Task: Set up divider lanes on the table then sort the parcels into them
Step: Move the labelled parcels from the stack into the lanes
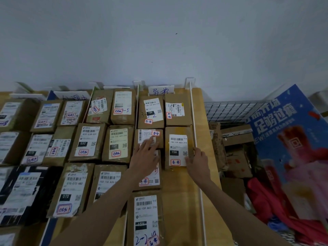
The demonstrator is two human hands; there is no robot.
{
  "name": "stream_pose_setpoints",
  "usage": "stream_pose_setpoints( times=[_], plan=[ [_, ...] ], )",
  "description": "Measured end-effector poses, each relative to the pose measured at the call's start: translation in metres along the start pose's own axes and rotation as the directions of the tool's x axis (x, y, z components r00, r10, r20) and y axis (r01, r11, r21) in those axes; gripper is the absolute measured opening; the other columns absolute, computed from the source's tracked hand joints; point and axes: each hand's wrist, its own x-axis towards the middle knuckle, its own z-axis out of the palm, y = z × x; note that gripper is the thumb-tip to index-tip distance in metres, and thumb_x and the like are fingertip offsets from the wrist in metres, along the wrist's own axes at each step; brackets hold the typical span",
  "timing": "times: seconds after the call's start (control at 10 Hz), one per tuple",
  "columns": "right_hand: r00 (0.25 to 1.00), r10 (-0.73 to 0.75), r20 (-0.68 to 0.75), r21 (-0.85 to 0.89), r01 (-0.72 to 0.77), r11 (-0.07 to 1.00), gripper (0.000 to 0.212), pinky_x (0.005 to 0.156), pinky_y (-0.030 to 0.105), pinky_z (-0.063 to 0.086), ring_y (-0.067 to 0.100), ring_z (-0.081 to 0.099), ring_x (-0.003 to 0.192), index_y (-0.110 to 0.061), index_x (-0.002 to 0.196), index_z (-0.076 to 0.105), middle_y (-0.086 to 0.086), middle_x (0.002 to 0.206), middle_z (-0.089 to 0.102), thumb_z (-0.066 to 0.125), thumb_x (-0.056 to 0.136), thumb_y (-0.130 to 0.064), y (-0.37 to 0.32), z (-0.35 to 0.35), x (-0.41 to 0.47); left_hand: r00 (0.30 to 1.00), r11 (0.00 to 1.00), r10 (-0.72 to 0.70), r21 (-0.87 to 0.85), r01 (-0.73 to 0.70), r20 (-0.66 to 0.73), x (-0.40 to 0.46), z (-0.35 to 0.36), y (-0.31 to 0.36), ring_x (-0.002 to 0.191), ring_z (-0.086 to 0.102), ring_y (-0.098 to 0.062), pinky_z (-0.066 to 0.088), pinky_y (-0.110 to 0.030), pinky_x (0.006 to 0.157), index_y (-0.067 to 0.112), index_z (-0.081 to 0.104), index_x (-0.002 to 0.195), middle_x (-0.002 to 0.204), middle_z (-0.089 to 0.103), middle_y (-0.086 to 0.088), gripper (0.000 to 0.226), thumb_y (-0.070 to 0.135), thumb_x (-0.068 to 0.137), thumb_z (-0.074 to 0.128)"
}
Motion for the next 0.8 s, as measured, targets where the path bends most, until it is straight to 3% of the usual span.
stream_pose_setpoints(
  times=[0.3, 0.5, 0.8],
  plan=[
    [0.994, -0.112, 0.016, -0.127, 0.113, 0.985, 0.059, 0.081, 0.043, 0.056, 0.024, 0.045, 0.117, -0.025, 0.151, 0.020, 0.008, 0.127, 0.040, 0.049, 0.100, -0.021, 0.003, 0.003, -0.004, 1.000, 0.999, -0.004, 0.041, 0.004, 0.003, -0.010, 0.006, 0.002, 0.152, 0.004, -0.024, 0.006, -0.045, 0.124, 0.025, 0.015, 0.157, 0.166, 0.004, 0.000, 0.062, 0.044, 0.102, 0.036],
    [0.992, -0.121, 0.038, -0.271, 0.127, 0.954, 0.055, 0.078, 0.039, 0.055, 0.024, 0.042, 0.118, -0.025, 0.147, 0.024, 0.007, 0.129, 0.036, 0.051, 0.099, -0.027, -0.003, -0.005, -0.001, 0.999, 0.993, -0.009, 0.121, 0.004, 0.041, -0.010, -0.002, 0.003, 0.153, 0.002, -0.025, 0.003, -0.046, 0.124, 0.025, 0.009, 0.158, 0.166, 0.001, -0.003, 0.064, 0.047, 0.103, 0.033],
    [0.950, -0.280, -0.138, -0.388, 0.208, 0.898, 0.043, 0.088, 0.037, 0.049, 0.023, 0.048, 0.114, -0.018, 0.138, 0.040, 0.006, 0.132, 0.045, 0.051, 0.097, -0.027, -0.014, -0.020, -0.027, 0.998, 0.991, -0.017, 0.134, 0.024, -0.055, -0.033, -0.020, 0.006, 0.152, 0.008, -0.026, 0.007, -0.044, 0.122, 0.024, 0.012, 0.157, 0.165, 0.005, -0.004, 0.063, 0.051, 0.103, 0.030]
  ],
)
